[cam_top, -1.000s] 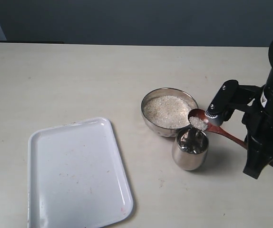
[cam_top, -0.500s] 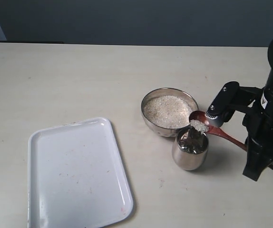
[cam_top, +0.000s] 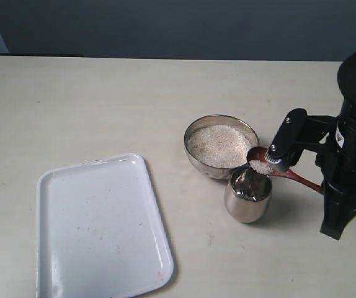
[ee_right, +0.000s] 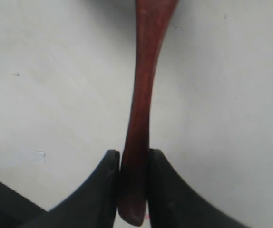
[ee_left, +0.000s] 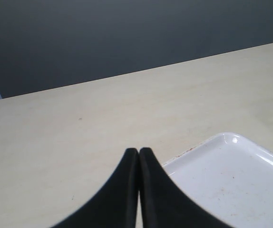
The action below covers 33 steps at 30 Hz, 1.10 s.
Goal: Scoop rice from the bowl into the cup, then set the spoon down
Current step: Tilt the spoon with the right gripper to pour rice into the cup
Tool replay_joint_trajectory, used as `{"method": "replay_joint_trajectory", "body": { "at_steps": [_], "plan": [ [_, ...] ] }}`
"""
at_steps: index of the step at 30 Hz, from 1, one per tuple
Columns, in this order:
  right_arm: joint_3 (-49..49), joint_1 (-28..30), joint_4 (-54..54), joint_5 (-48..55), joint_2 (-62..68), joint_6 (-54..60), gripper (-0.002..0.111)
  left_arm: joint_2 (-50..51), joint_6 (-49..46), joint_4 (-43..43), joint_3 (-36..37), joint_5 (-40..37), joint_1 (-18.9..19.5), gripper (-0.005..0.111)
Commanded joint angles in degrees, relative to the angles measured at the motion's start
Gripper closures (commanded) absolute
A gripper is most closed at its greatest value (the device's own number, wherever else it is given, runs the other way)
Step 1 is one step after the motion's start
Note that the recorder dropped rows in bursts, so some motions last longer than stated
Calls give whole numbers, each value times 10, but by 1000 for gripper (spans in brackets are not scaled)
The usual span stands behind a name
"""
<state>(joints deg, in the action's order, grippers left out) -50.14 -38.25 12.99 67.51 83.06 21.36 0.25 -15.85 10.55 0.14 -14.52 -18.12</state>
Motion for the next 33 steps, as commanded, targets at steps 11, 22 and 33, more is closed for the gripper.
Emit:
{"method": "replay_joint_trajectory", "body": {
  "at_steps": [11, 22, 33],
  "plan": [
    [1, -45, 41, 0, -5, -36, 109, -2, 3, -1, -1, 8, -3, 106],
    [55, -59, 48, -35, -6, -67, 109, -2, 3, -1, -1, 8, -3, 106],
    [55, -59, 73, -58, -7, -84, 109, -2, 3, -1, -1, 8, -3, 106]
  ]
}}
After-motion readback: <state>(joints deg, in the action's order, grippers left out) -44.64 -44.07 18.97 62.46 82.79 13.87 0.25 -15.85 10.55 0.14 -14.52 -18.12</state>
